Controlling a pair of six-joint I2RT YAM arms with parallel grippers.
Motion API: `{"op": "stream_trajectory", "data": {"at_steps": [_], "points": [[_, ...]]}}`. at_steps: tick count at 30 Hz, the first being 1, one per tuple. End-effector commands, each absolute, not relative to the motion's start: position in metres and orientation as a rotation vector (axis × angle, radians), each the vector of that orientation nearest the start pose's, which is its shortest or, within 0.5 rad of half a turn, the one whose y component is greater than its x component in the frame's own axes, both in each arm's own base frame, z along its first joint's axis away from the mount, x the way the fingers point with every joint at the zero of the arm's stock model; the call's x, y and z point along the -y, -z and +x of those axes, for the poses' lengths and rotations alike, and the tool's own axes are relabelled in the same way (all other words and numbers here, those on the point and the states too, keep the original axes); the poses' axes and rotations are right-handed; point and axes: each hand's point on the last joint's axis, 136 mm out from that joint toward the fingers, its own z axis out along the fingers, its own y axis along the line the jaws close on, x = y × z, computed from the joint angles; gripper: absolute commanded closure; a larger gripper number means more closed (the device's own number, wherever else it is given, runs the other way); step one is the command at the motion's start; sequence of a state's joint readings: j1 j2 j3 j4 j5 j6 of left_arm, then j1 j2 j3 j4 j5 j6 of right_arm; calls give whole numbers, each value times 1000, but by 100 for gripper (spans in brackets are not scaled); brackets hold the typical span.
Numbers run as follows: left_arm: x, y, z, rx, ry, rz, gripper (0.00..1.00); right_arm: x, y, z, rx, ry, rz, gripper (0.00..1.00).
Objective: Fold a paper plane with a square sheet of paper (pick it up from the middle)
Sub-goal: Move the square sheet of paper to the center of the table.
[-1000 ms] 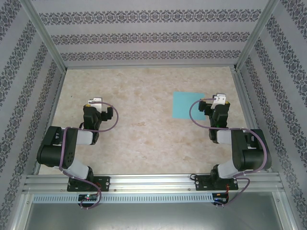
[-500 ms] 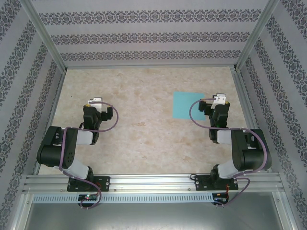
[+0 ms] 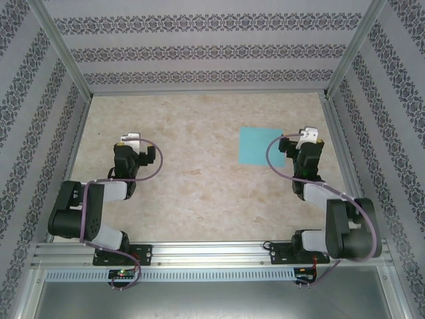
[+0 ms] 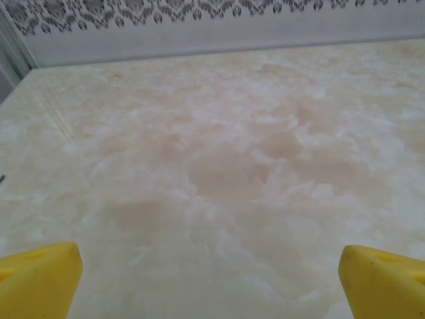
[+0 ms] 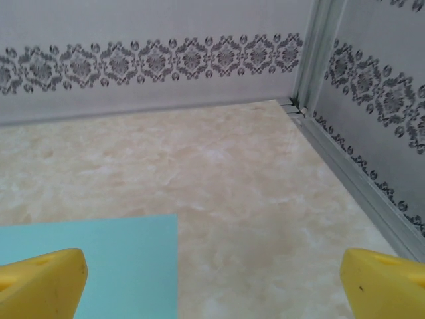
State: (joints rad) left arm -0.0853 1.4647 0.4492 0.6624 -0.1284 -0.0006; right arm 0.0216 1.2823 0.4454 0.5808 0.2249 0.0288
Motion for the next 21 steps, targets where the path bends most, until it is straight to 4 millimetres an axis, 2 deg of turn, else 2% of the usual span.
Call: {"op": "stream_trajectory", "data": {"at_steps": [1,3,5,8,12,16,21], "points": [[1,-138,406,-1957,-101,-68,0,27,-175,382,-1906,173,244,2],[5,-149,407,-1994,-37,-114,0,19,-182,378,-1961,111,308,2],[18,-167,409,-2018,76,-147,0,18,-190,372,-1988,46,453,2],[30,-193,408,-2035,219,-225,0,10,-193,368,-2029,-65,547,2],[37,-222,403,-2091,314,-308,0,-20,-193,376,-2108,-255,516,2],[39,-236,396,-2163,307,-302,0,-51,-175,390,-2223,-392,490,2],[44,-238,391,-2180,355,-307,0,-77,-139,406,-2345,-398,529,2]]}}
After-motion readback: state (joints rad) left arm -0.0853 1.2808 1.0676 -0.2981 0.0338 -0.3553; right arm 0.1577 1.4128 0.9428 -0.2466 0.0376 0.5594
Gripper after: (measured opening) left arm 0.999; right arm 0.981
